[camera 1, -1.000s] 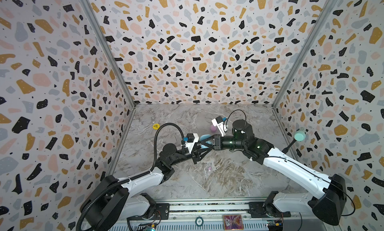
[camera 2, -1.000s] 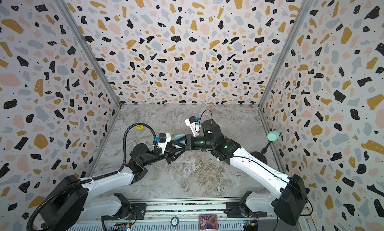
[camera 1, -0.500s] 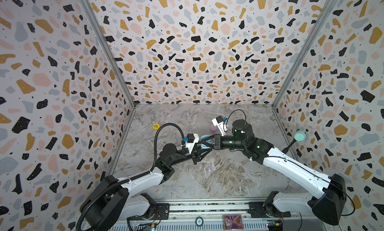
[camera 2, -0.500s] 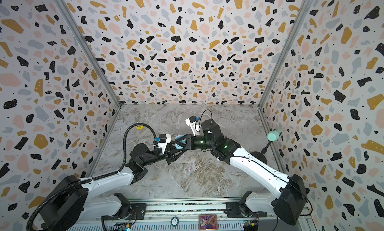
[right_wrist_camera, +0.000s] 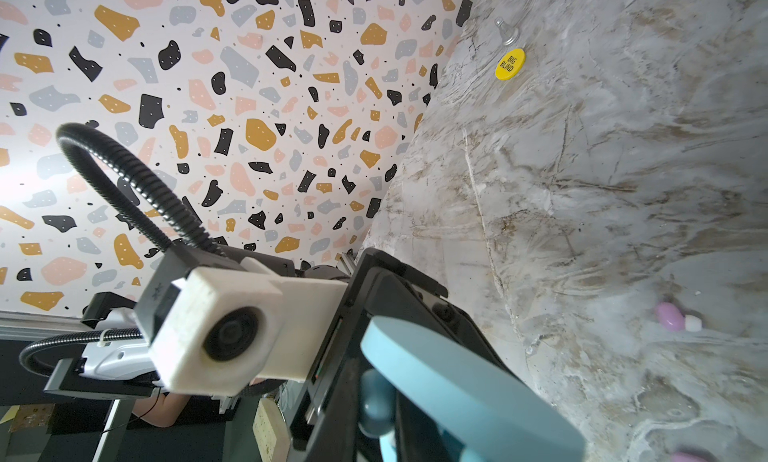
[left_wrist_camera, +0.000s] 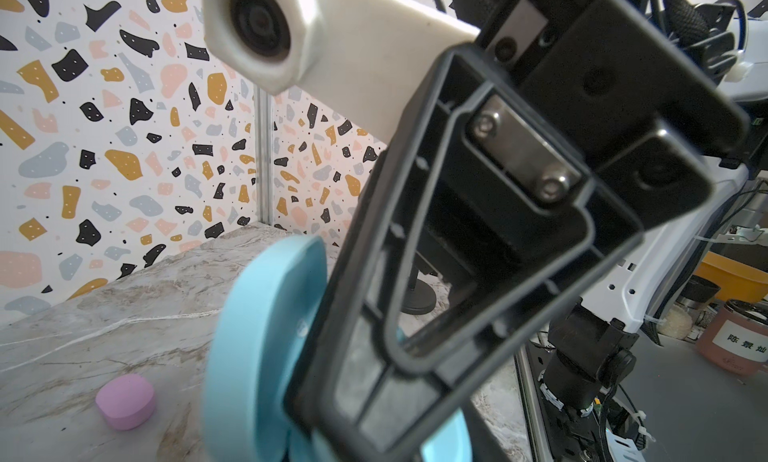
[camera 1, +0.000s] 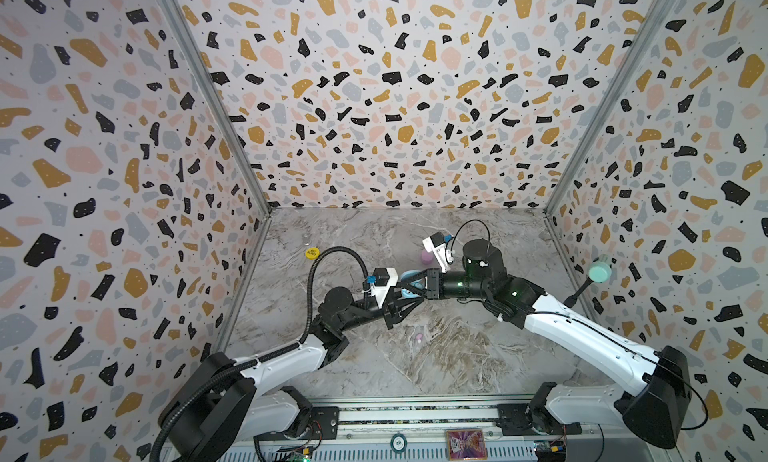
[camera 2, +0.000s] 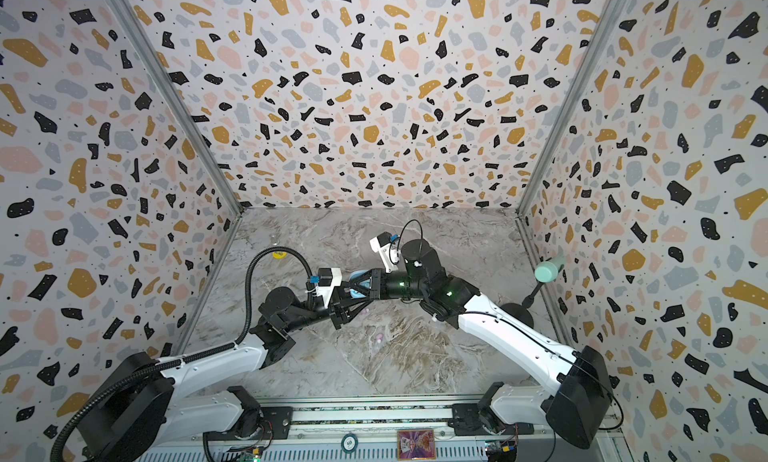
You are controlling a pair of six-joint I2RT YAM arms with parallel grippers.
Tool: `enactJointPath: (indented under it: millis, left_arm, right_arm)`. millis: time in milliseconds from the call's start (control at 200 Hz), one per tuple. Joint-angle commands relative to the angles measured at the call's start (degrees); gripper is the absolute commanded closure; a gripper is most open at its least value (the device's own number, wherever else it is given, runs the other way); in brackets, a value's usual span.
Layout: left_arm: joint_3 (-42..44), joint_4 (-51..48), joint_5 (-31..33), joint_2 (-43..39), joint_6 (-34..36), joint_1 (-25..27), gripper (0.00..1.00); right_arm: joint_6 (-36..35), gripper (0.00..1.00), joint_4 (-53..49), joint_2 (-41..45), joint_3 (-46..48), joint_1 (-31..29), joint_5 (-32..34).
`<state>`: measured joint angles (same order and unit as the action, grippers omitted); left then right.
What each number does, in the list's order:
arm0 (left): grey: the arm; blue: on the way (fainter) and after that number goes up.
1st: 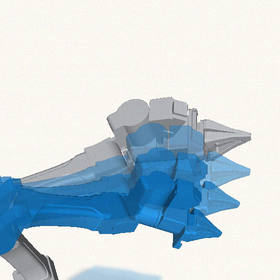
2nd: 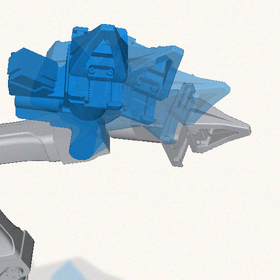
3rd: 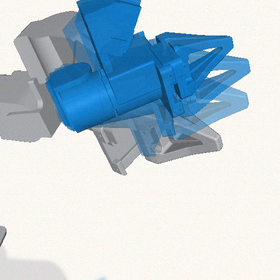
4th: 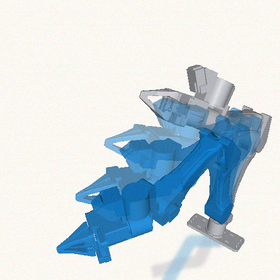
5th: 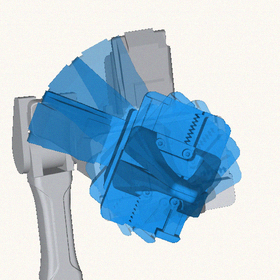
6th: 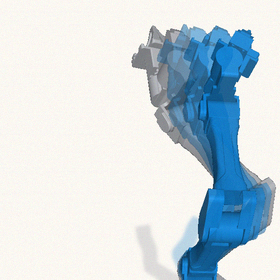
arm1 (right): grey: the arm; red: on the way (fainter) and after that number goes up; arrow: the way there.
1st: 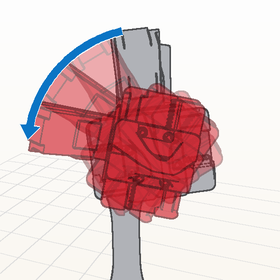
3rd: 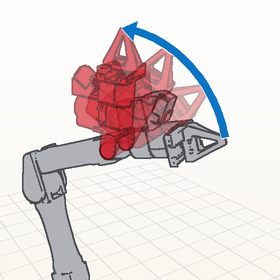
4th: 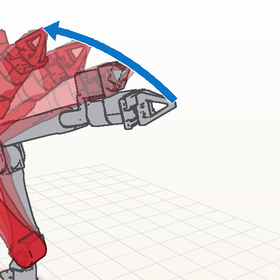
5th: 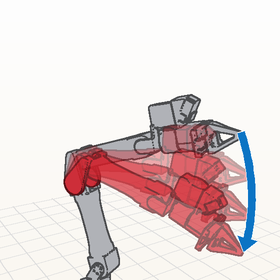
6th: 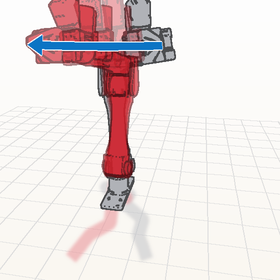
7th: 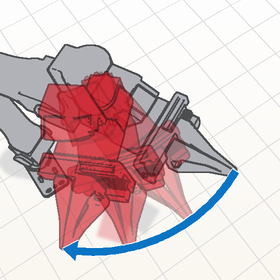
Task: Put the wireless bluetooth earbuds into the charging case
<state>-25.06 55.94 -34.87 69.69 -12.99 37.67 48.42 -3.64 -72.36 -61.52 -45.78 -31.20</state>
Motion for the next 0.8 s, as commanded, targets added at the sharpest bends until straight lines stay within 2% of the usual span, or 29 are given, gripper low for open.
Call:
enactJointPath:
  millis: [0,395,796]
  left_arm:
    - [-1.4,2.6,0.1,-1.7,1.1,0.2,0.77]
    - [-1.4,2.1,0.5,-2.3,1.5,0.2,0.77]
    - [-1.2,1.9,0.8,-2.1,1.6,0.2,0.77]
  right_arm:
    - [-0.6,0.85,-2.6,1.8,0.1,-0.3,0.8]
    - [-1.8,0.70,-6.2,2.6,-1.1,-0.4,3.0]
    - [-2.3,0.65,-10.8,3.6,-3.6,-0.4,4.0]
